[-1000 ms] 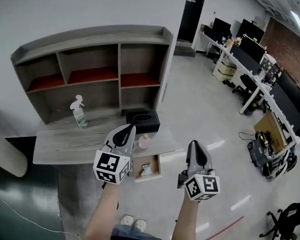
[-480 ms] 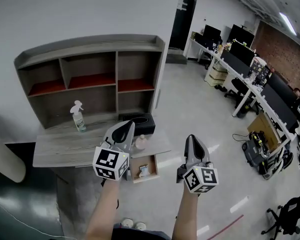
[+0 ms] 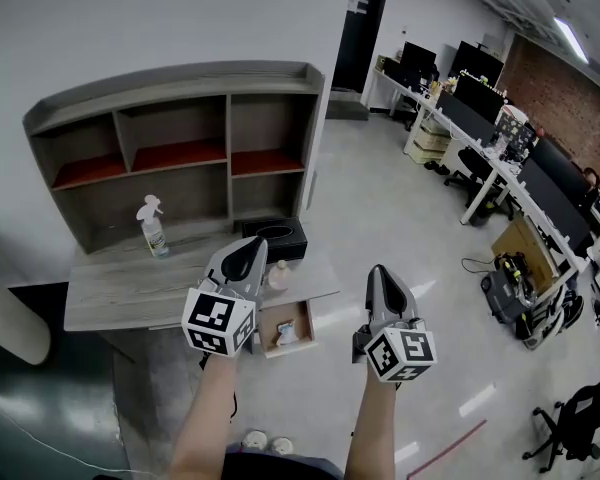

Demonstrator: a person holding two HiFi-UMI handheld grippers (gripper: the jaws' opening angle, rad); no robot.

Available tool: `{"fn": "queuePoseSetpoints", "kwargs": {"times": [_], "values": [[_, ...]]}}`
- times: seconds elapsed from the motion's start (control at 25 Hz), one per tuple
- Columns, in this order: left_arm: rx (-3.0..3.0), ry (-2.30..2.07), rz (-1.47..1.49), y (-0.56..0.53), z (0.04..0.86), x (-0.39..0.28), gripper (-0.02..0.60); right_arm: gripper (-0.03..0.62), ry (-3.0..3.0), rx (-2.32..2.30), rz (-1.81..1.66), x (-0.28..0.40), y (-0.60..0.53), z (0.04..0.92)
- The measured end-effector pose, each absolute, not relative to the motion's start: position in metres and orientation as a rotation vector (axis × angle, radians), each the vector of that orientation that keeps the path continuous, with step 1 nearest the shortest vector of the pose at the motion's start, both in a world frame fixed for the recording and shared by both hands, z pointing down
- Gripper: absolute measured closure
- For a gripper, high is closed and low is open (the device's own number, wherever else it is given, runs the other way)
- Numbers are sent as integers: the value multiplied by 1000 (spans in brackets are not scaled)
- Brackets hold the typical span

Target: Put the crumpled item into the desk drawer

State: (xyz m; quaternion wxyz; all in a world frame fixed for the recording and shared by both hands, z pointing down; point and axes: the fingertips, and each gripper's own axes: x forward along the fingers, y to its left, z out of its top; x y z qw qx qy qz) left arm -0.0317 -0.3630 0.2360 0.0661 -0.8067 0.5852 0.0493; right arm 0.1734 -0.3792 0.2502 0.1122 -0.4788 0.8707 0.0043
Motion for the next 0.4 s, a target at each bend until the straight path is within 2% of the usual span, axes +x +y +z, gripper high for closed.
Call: {"fn": "queuePoseSetpoints", "kwargs": {"times": [0.4], "values": [[-2434,1774,147,-363,236,-30,578,585,2569,-1397,5,175,-378,251]]}}
